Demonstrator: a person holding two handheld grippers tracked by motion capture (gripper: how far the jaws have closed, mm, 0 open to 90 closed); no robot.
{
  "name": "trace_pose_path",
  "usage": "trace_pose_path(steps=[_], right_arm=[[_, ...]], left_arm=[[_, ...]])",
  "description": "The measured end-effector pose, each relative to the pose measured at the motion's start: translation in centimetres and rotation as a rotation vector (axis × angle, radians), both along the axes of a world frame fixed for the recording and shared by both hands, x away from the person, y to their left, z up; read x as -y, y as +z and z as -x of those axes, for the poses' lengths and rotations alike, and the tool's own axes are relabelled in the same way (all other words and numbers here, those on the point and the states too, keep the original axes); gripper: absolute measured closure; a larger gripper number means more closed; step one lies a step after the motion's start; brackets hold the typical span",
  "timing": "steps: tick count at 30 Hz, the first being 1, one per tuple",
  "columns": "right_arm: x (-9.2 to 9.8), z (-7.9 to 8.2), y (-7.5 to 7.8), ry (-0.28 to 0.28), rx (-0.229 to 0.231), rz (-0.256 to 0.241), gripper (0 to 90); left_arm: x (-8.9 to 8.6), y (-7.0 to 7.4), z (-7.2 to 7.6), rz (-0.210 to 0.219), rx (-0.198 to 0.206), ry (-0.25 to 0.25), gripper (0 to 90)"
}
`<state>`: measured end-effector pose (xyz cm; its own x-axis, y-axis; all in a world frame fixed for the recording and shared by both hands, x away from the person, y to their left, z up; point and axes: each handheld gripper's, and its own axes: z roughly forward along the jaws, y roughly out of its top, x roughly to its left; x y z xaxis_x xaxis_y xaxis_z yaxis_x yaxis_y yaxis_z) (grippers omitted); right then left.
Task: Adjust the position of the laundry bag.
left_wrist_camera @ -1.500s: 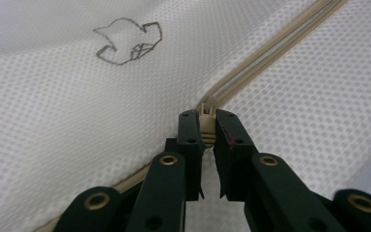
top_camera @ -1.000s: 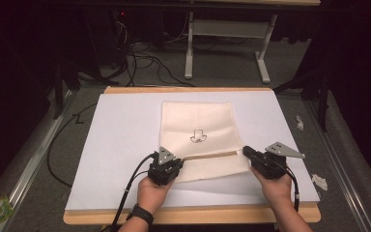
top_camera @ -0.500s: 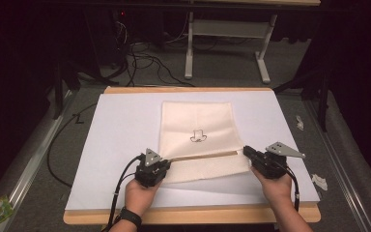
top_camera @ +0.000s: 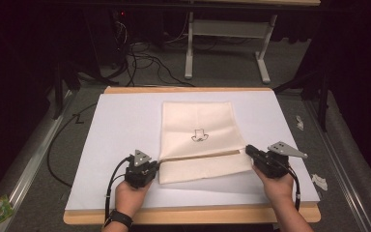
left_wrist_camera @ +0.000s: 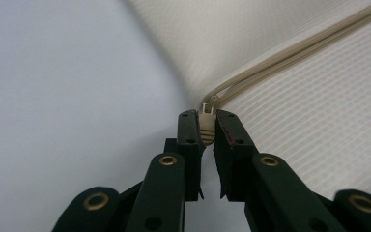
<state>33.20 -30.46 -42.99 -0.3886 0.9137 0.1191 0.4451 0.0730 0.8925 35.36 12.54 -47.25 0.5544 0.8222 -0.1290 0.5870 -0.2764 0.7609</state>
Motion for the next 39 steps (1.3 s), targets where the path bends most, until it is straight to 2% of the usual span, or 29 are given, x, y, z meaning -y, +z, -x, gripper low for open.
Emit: trace_pose_path(steps=[1,2,3,4,5,6,13,18,20,22,25,27,28,30,33,34,39], right_arm=[[0.5,-0.1,0.0,0.009,-0.007,-0.021,86.3],[0.5,-0.2,-0.4,0.024,-0.022,-0.029,86.2],[0.5,-0.2,-0.4,0.024,-0.022,-0.029,86.2],[0.2,-0.1,-0.4,0.022,-0.020,-0.002,86.2],[-0.1,0.0,-0.4,0.023,-0.019,0.005,86.1],[-0.1,-0.1,-0.3,0.023,-0.021,-0.007,86.0],[-0.1,-0.1,-0.8,0.033,-0.050,0.004,84.5],[0.0,0.0,-0.9,0.031,-0.052,0.016,82.7],[0.1,0.1,-0.9,0.022,-0.053,0.007,86.6],[0.3,0.0,-1.0,0.017,-0.056,0.004,90.0],[0.3,-0.3,-1.2,0.017,-0.063,0.007,90.0],[0.2,-0.3,-1.2,0.019,-0.063,0.009,90.0],[0.0,-0.2,-1.0,0.019,-0.054,0.016,90.0],[0.0,-0.1,-0.9,0.018,-0.045,0.018,90.0],[0.0,0.0,-0.7,0.012,-0.032,0.017,87.8],[0.2,0.0,-0.7,0.006,-0.032,0.012,86.5],[0.3,0.1,-0.4,0.003,-0.020,0.010,80.6]], left_arm=[[-0.4,-0.1,0.1,0.017,-0.008,-0.003,81.4],[-0.4,-0.1,0.2,-0.001,-0.001,-0.006,81.3],[-0.3,-0.1,0.4,-0.021,0.005,-0.004,81.3],[-0.4,-0.1,0.4,-0.026,0.006,0.003,81.3],[-0.5,-0.2,0.3,-0.016,0.002,0.009,81.4],[-0.6,-0.2,0.3,-0.003,-0.003,0.012,81.3],[-0.9,-0.2,0.0,0.024,-0.007,0.034,80.5],[-1.0,0.0,0.0,0.041,-0.008,0.040,79.3],[-1.1,0.1,0.1,0.044,-0.010,0.039,79.1],[-1.1,0.1,0.2,0.040,-0.003,0.032,81.7],[-1.0,0.1,0.4,0.034,0.011,0.022,87.4],[-1.1,0.2,0.6,0.055,0.018,0.022,87.6],[-1.2,0.4,0.7,0.075,0.025,0.023,86.6],[-1.2,0.6,0.7,0.089,0.032,0.023,85.4],[-1.4,1.0,0.9,0.126,0.050,0.020,79.4],[-1.4,1.1,0.9,0.136,0.057,0.022,73.8],[-1.5,1.3,1.1,0.139,0.076,0.035,61.5]])
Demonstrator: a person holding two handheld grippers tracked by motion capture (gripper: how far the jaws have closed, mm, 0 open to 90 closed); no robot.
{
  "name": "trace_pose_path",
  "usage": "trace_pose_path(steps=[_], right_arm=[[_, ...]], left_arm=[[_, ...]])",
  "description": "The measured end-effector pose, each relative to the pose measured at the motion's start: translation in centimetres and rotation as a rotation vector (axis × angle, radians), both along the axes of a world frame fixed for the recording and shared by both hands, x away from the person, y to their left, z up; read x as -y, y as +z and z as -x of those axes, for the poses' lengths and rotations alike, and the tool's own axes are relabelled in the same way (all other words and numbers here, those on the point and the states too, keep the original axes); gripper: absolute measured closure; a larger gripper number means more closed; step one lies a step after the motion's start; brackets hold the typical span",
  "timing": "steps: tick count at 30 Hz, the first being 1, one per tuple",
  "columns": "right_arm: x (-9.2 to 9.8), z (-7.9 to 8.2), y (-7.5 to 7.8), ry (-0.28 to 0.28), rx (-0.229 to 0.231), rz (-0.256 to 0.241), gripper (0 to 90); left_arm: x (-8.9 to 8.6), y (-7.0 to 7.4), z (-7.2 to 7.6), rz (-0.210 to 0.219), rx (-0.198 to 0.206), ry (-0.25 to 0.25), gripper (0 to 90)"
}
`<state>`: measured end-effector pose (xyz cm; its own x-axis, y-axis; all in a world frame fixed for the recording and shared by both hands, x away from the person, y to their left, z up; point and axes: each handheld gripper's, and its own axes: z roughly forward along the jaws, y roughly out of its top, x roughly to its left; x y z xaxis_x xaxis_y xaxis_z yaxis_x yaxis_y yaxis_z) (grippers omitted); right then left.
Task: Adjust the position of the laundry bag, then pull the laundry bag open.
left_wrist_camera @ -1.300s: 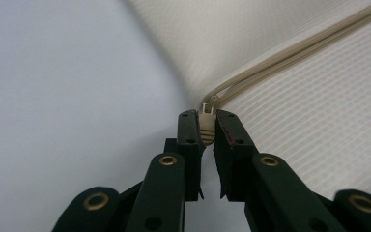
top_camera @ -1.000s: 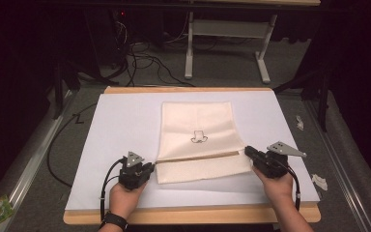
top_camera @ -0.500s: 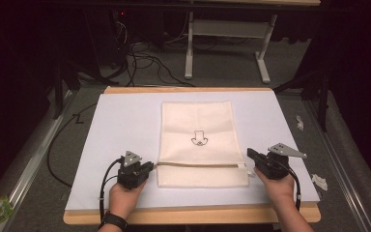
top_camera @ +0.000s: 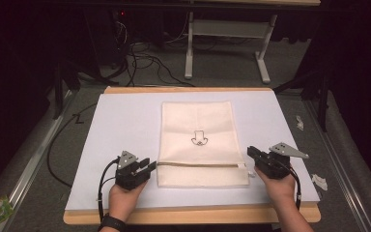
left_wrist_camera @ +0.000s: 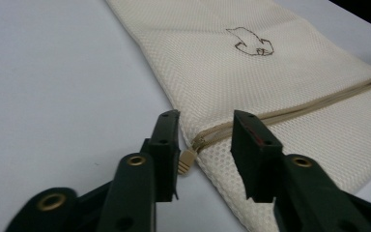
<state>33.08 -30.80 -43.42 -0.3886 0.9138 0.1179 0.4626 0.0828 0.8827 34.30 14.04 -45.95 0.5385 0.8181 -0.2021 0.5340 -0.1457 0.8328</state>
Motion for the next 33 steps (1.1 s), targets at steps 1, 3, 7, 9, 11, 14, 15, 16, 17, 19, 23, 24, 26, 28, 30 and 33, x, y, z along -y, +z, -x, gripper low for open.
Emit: trace_pose_path(steps=[1,3,7,9,11,14,15,16,17,19,23,24,26,28,30,33], right_arm=[[0.1,0.0,0.1,0.000,0.007,0.006,78.9],[0.1,0.1,0.2,-0.003,0.009,0.003,73.4],[0.5,0.0,0.3,-0.025,0.009,0.013,51.5],[0.9,0.1,0.6,-0.036,0.022,0.031,41.3],[1.2,0.3,0.9,-0.055,0.026,0.048,27.0],[1.9,0.4,1.6,-0.060,0.004,0.043,18.0],[2.1,0.5,1.9,-0.058,0.008,0.043,16.9],[2.3,0.5,2.2,-0.061,0.013,0.040,16.6],[2.5,0.5,2.5,-0.061,0.014,0.044,16.0],[3.5,1.0,2.9,-0.073,-0.001,0.092,15.7],[4.8,2.3,2.6,-0.114,0.005,0.090,15.7],[5.1,2.7,2.3,-0.126,0.015,0.093,15.7],[5.4,4.5,-0.8,-0.146,-0.006,0.067,15.8],[5.4,4.2,-1.2,-0.115,-0.063,0.053,12.4],[5.4,3.9,-1.1,-0.118,-0.045,0.090,14.5],[5.6,3.3,-1.2,-0.131,-0.034,0.060,15.0]], left_arm=[[-0.1,0.0,0.0,0.000,0.010,0.009,58.5],[-0.4,0.3,0.0,0.004,0.027,0.031,52.0],[-1.4,0.8,0.1,-0.024,0.069,0.058,40.2],[-2.3,1.3,0.2,-0.065,0.075,0.072,35.2],[-3.7,1.8,0.7,-0.092,0.096,0.086,32.1],[-5.4,1.8,1.5,-0.092,0.116,0.122,28.0],[-5.8,1.3,1.8,-0.080,0.121,0.138,26.4],[-6.1,0.8,2.1,-0.077,0.124,0.150,24.7],[-6.3,0.3,2.2,-0.099,0.112,0.152,24.0],[-6.5,0.2,1.9,-0.116,0.093,0.146,21.9],[-6.4,0.1,1.7,-0.077,0.094,0.141,20.1],[-6.1,-0.1,1.6,-0.088,0.093,0.129,19.6],[-5.7,-0.4,1.4,-0.106,0.092,0.119,18.0],[-5.5,-0.4,1.2,-0.103,0.091,0.114,17.7],[-5.3,-0.5,1.1,-0.104,0.098,0.113,17.6],[-5.2,-0.7,1.0,-0.113,0.092,0.114,17.6]])
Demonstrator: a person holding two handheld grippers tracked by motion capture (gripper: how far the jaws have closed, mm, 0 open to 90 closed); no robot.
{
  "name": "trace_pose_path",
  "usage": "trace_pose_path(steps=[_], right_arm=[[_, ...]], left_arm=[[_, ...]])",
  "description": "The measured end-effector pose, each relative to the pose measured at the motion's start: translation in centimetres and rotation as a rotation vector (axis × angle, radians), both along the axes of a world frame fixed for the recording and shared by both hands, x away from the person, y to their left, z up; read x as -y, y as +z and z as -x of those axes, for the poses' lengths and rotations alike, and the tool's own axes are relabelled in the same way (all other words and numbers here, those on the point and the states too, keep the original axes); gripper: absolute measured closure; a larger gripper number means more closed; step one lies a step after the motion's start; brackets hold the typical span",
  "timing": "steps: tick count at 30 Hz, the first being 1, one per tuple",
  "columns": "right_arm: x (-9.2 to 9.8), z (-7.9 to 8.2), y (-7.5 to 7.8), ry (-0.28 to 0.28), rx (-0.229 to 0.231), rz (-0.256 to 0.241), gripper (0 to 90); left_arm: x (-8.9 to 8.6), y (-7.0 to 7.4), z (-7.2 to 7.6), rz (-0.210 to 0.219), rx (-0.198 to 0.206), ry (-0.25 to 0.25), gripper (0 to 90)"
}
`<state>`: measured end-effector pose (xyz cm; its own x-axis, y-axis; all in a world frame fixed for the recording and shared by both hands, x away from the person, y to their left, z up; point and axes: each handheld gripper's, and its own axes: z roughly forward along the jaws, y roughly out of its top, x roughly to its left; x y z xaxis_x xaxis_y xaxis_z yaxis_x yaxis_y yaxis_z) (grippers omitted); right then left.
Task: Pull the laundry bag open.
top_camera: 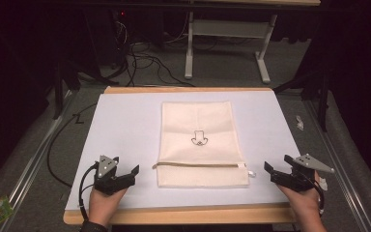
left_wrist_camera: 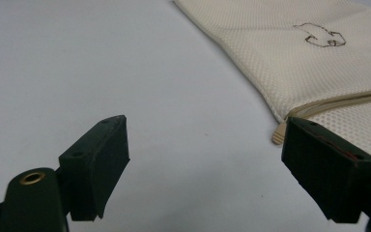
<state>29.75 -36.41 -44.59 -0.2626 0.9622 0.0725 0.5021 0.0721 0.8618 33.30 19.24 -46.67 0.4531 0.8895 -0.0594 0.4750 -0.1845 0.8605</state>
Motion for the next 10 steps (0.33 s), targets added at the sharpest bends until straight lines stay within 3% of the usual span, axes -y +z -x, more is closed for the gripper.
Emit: trace_pose_path(steps=[4,10], right_arm=[[0.0,-0.6,-0.5,0.012,-0.016,0.035,15.0],[1.3,-0.3,-0.4,-0.023,-0.007,0.011,15.5]], left_arm=[[-0.1,-0.1,-0.1,-0.001,-0.005,0.016,17.6],[-0.2,-0.1,-0.1,0.006,-0.015,0.023,19.2]])
